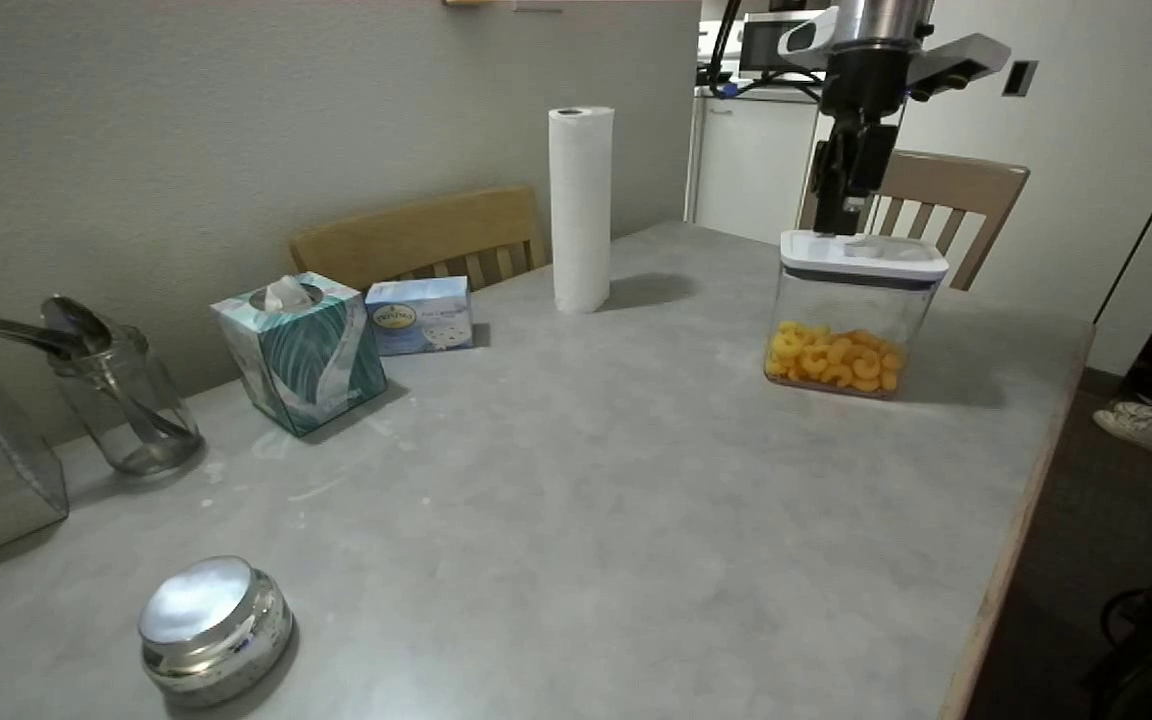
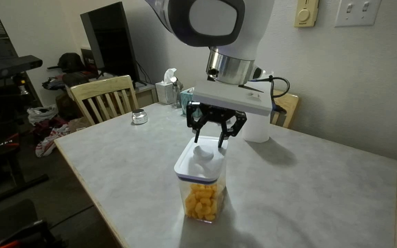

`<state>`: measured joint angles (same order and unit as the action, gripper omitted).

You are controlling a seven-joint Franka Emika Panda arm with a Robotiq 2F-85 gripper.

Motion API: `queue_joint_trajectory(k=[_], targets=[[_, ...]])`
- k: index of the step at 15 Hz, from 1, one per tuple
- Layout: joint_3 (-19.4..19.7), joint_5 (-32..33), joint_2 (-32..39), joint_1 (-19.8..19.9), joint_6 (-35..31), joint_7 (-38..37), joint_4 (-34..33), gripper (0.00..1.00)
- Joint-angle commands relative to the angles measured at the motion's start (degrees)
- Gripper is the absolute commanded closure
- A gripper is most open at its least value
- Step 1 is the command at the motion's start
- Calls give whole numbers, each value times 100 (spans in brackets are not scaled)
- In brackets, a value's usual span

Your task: Place the lid on the container then push the button

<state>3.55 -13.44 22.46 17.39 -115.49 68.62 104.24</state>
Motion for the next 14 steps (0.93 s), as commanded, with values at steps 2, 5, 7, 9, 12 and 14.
queue_joint_trajectory(k=[2,5,7,9,12,14], targets=[[62,141,-246,-93,-122,-222,151,60],[74,201,-388,-133,-152,-300,175,79],[87,278,-508,-167,-138,-372,221,91],[99,389,-637,-196,-84,-468,295,100],[111,474,-797,-218,-43,-610,465,100],[119,469,-830,-211,-60,-636,600,100]])
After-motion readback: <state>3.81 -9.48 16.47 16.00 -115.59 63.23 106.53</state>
